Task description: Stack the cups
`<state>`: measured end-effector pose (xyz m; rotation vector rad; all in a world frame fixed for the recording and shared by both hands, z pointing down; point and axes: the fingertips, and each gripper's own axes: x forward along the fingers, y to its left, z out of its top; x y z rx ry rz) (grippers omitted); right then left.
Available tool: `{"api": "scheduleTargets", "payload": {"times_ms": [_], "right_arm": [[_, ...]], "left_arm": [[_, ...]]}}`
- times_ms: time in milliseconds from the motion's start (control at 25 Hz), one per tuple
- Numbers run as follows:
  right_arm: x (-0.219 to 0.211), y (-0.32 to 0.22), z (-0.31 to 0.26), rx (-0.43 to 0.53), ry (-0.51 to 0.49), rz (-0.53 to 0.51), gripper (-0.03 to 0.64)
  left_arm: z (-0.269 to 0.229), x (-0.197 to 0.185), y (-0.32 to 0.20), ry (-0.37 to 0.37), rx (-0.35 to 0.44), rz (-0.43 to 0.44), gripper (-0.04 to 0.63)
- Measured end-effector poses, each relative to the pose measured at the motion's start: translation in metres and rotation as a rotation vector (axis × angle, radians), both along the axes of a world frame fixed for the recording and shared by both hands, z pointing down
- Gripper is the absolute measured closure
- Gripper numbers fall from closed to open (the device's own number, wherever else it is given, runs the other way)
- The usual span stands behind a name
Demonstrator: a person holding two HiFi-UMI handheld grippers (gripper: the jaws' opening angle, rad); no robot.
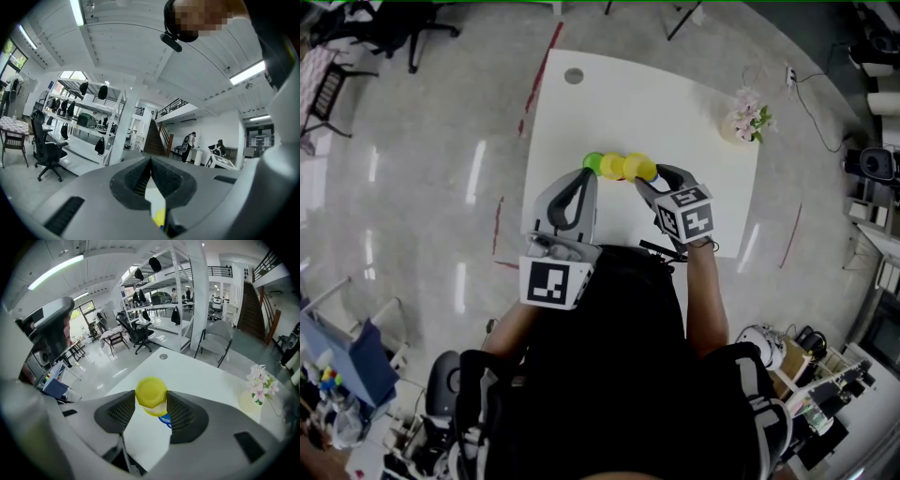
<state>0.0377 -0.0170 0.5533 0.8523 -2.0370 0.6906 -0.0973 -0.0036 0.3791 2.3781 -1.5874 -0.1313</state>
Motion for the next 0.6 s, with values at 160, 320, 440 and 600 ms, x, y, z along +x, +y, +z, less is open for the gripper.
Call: {"api": "scheduleTargets", "payload": {"times_ms": [160, 320, 440, 600], "right_arm": [[-0.0001, 0.0003, 0.0001, -0.005, 0.005, -0.002, 0.390], [0.0022, -0.0018, 0.0005, -0.004, 0.012, -0.002, 0.390], [0.0031, -0.0021, 0.0010, -0.008, 0.014, 0.000, 0.390], [0.0031, -0.0030, 0.0055, -0.018, 0.022, -0.002, 0.388]], "left_arm": [[0.0002, -0.0021, 0.0004, 0.000, -0.006, -0.003, 0.574], [0.0009, -0.0030, -0.0008, 0.000, -0.003, -0.007, 0.574], [0.0005, -0.0028, 0.0002, 0.002, -0.003, -0.008, 0.574], [0.0009, -0.0035, -0.0007, 0.002, -0.004, -0.010, 0.574]]}}
